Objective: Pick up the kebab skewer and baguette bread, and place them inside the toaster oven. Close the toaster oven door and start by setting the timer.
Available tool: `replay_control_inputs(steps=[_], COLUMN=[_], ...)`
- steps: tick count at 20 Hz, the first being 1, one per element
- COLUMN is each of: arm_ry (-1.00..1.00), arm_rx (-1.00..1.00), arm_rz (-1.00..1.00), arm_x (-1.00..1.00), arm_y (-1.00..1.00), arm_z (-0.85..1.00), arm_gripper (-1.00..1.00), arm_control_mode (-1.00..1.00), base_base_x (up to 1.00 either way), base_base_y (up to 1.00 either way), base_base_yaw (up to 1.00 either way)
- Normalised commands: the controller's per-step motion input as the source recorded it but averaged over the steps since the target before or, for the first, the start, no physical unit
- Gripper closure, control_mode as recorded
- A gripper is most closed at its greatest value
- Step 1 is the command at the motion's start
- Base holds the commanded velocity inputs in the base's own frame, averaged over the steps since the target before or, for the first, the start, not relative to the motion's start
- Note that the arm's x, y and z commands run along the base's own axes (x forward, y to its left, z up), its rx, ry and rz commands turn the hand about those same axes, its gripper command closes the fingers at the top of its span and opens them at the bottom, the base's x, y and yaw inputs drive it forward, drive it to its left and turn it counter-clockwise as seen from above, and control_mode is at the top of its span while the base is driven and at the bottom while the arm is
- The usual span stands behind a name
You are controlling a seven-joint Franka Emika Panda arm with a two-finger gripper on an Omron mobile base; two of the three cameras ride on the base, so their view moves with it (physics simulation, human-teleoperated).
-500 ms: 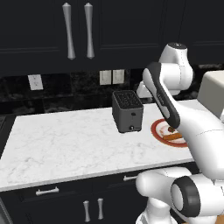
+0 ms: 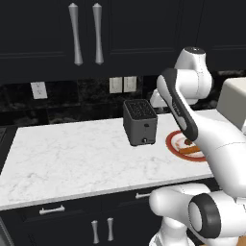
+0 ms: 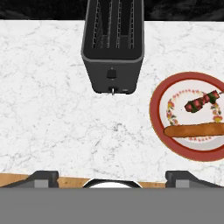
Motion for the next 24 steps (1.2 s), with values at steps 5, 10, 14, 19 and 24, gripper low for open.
replay_control_inputs(steps=[5, 10, 14, 19, 24], arm_ry=[0.0, 0.0, 0.0, 0.0, 0.0], arm_rx=[0.0, 0.0, 0.0, 0.0, 0.0], arm_rz=[0.0, 0.0, 0.0, 0.0, 0.0], arm_x=[0.0, 0.0, 0.0, 0.0, 0.0], arm_y=[0.0, 0.0, 0.0, 0.0, 0.0], arm_z=[0.0, 0.0, 0.0, 0.0, 0.0], arm_gripper=[-1.0, -1.0, -1.0, -1.0, -1.0], arm_control_mode=[1.0, 1.0, 1.0, 1.0, 1.0], base_base_x=[0.0, 0.0, 0.0, 0.0, 0.0], base_base_y=[-0.21, -0.56, -0.53, -0.52, -0.53], base_base_yaw=[0.0, 0.0, 0.0, 0.0, 0.0])
